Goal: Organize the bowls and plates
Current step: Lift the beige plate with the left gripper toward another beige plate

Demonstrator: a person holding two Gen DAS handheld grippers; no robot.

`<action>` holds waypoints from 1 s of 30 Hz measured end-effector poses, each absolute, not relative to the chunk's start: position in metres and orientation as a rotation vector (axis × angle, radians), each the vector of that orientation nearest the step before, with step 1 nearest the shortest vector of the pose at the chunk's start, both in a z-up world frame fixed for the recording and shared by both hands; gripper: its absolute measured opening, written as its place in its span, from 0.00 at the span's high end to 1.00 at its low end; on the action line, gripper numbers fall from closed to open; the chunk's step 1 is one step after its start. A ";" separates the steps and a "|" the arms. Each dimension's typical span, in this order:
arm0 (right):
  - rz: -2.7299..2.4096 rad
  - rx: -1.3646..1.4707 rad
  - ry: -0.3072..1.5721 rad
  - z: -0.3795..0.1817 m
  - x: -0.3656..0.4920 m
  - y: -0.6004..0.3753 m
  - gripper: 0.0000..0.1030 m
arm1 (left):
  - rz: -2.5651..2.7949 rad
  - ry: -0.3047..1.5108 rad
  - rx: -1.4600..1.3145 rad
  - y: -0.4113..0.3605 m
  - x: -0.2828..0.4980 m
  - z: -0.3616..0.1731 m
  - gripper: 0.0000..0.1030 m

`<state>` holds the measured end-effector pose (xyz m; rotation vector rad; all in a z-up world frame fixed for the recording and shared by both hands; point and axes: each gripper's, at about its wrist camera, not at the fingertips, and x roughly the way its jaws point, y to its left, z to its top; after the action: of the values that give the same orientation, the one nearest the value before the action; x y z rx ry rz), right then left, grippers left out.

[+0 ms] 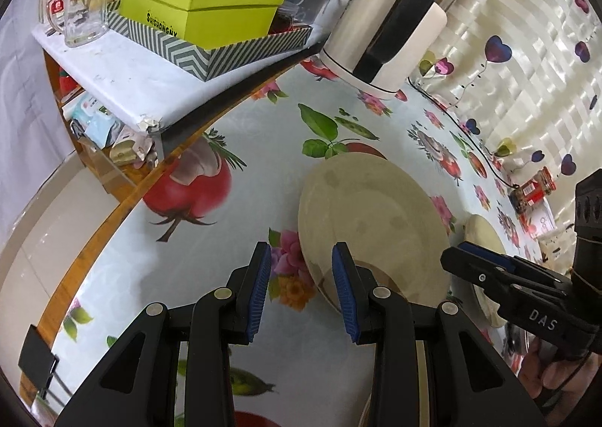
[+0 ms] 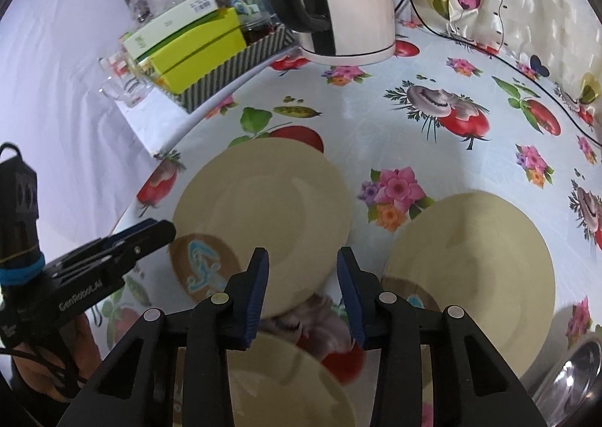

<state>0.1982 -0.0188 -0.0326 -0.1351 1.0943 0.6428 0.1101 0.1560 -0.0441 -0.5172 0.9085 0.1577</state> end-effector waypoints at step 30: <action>0.635 -0.073 1.152 -0.044 0.210 -0.022 0.73 | 0.126 0.921 -0.474 0.143 0.115 -0.035 0.75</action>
<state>0.2104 -0.0222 -0.0443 -0.0729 1.1524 0.6352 0.1150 0.1434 -0.0348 -0.4743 0.9211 0.1261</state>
